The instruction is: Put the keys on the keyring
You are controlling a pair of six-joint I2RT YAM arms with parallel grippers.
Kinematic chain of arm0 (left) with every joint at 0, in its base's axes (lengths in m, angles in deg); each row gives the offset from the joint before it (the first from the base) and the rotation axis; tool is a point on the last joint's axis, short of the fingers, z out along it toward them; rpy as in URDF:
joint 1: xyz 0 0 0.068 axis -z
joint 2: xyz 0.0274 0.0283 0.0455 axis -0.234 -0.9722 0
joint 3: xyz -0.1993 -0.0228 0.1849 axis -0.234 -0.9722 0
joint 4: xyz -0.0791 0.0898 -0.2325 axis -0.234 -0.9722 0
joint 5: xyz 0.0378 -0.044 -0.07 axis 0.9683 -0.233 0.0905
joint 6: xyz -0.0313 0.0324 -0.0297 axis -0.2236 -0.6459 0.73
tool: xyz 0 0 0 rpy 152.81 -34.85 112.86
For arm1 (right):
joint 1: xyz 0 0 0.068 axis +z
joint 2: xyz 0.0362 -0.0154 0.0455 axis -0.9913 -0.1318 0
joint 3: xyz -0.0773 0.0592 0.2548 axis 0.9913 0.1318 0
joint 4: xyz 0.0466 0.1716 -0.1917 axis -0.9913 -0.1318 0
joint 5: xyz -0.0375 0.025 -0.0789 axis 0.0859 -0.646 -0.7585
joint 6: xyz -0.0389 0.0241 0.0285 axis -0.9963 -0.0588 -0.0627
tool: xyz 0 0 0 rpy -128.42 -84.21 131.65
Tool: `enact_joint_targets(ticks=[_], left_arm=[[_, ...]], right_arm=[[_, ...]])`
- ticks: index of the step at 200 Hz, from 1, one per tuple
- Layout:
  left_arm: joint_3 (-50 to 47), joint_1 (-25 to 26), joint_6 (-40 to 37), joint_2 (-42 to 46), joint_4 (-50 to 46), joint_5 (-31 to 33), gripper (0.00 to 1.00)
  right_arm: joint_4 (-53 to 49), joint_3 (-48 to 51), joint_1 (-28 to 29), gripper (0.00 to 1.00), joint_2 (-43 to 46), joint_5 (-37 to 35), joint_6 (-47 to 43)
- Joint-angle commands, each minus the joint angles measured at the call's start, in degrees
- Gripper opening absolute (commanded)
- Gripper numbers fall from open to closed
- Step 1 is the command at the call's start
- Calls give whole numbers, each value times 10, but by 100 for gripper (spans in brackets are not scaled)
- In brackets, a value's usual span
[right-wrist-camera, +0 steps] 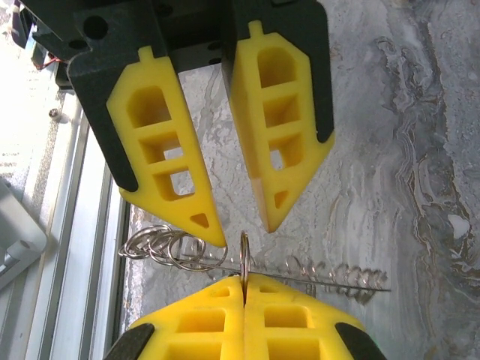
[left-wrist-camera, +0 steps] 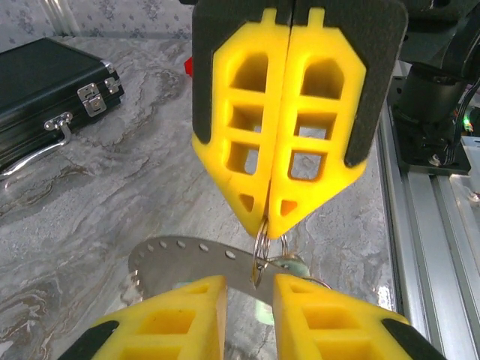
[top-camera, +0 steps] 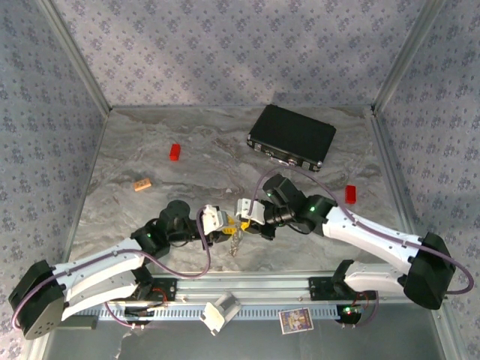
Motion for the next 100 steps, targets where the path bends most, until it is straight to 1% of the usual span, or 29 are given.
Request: enact_joint_targets(ticks=[1, 21, 66, 69, 77, 90, 96, 100], left_arm=[[20, 3, -15, -2, 0, -24, 22], [23, 3, -18, -6, -2, -28, 19], [29, 3, -26, -16, -13, -39, 0], [29, 3, -26, -16, -13, -40, 0], [28, 3, -25, -16, -12, -42, 0], [21, 3, -22, -13, -4, -42, 0], [18, 3, -18, -11, 4, -42, 0], [13, 3, -16, -10, 12, -42, 0]], right_arm=[[-25, -33, 11, 0, -11, -13, -20], [-34, -44, 17, 0, -20, -18, -26], [-20, -42, 17, 0, -15, -2, -23], [-17, -38, 16, 0, -12, -1, -21], [-5, -29, 13, 7, -3, 2, -15], [23, -4, 4, 25, 15, 8, 2], [41, 12, -3, 29, 27, 15, 12], [57, 27, -8, 31, 34, 21, 21]])
